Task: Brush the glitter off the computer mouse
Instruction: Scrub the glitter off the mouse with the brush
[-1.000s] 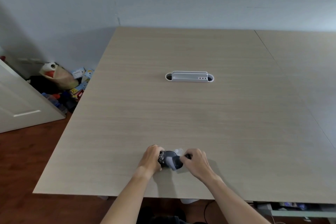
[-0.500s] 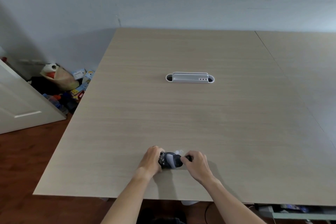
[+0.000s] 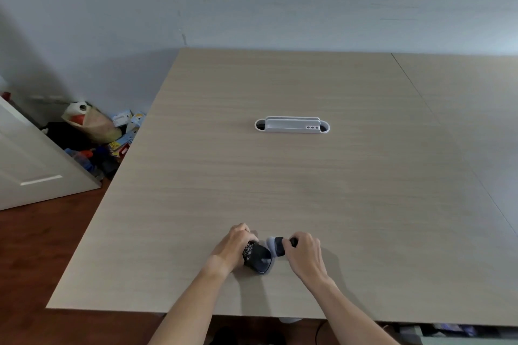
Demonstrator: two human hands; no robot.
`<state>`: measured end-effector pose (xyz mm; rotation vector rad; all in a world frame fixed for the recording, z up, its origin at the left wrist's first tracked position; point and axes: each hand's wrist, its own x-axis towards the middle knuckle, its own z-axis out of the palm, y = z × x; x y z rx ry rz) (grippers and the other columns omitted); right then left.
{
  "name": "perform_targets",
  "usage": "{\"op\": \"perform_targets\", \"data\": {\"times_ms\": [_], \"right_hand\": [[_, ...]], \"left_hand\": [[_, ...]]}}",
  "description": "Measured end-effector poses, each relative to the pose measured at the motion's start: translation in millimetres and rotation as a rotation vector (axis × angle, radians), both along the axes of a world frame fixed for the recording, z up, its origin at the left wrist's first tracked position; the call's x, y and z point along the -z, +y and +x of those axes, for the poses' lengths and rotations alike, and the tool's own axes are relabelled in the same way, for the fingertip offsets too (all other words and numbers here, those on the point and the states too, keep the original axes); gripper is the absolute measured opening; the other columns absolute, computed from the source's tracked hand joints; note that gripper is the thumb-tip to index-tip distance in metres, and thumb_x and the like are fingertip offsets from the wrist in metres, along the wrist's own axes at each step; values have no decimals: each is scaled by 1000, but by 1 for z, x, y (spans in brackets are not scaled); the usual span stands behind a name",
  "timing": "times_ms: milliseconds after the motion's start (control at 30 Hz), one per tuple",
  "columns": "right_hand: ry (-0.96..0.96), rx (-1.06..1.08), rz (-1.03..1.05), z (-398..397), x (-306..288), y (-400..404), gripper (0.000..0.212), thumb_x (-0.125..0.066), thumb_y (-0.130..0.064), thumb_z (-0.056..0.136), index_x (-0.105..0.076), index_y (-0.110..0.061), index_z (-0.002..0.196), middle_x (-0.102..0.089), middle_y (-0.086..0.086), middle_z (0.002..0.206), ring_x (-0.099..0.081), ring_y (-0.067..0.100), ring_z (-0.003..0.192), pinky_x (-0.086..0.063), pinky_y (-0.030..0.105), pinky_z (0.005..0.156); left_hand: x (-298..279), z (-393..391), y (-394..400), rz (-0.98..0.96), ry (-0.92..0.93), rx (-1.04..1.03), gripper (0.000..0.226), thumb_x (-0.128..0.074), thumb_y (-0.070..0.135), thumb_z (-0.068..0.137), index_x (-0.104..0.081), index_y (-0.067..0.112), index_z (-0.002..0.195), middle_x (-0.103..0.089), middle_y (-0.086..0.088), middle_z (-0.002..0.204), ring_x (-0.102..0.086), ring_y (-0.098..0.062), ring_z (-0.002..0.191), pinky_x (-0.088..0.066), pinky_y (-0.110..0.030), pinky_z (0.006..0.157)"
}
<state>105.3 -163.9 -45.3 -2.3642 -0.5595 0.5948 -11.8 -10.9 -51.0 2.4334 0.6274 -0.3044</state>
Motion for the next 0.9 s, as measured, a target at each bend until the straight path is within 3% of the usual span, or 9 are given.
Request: {"op": "perform_targets", "data": {"times_ms": [67,167,267,433,533,633,700,833,900], "right_hand": [[-28,10,38,1,-1,-2,38,-59,-15,79,-31,-10,53,-28,1,49,-24,18,49,-21,32,48],[47,-115,118,-4,-2,-3,31,-64,-18,73,-48,3,55,-35,0,49,-28,11,49,-24,28,48],[106,-185,142,-10,1,-5,30,-67,-21,75,-58,4,61,-40,0,50,-32,10,49,-25,23,47],[-5,-55,48,-6,6,-6,28,-63,-21,82,-59,2,66,-63,16,63,-44,18,51,-34,29,49],[-67,13,29,-3,2,-8,29,-60,-21,83,-58,0,64,-61,13,57,-50,26,51,-34,32,47],[-63,35,35,0,-1,-11,32,-60,-20,83,-53,1,61,-48,5,50,-38,17,47,-30,30,46],[-51,48,37,1,0,-13,31,-60,-20,83,-53,2,62,-47,6,50,-36,15,48,-30,31,46],[-38,38,76,2,0,-13,29,-61,-21,83,-58,0,63,-60,15,58,-38,14,49,-32,28,48],[-25,-2,112,-1,-3,-10,27,-62,-20,81,-59,-2,62,-60,13,57,-39,12,49,-33,27,49]], "left_hand": [[-2,1,1,26,20,36,49,-54,-11,75,-67,22,109,-47,-2,107,-44,-20,108,-42,-27,89],[-3,3,3,4,37,60,49,-54,-11,78,-68,27,107,-42,3,101,-48,-18,102,-43,-28,86],[-5,4,5,11,52,88,50,-54,-11,81,-69,31,104,-43,5,98,-49,-14,95,-45,-28,81],[-10,8,8,0,81,144,63,-49,-19,77,-67,31,110,-50,1,113,-52,-17,109,-45,-30,79],[-12,12,9,24,84,216,55,-53,-15,80,-65,25,116,-50,0,121,-50,-17,115,-38,-24,80],[-9,9,10,7,28,204,58,-52,-10,79,-57,24,126,-50,0,126,-47,-19,120,-42,-26,92],[-2,0,6,22,-36,85,68,-55,-4,73,-47,23,135,-47,0,135,-42,-20,126,-37,-28,105],[8,-21,-36,-149,-241,-682,77,-59,1,63,-39,14,136,-44,-9,134,-37,-26,128,-31,-32,109],[10,-23,-61,-204,-252,-929,74,-68,12,65,-38,6,133,-47,-14,129,-39,-31,125,-34,-38,108]]}}
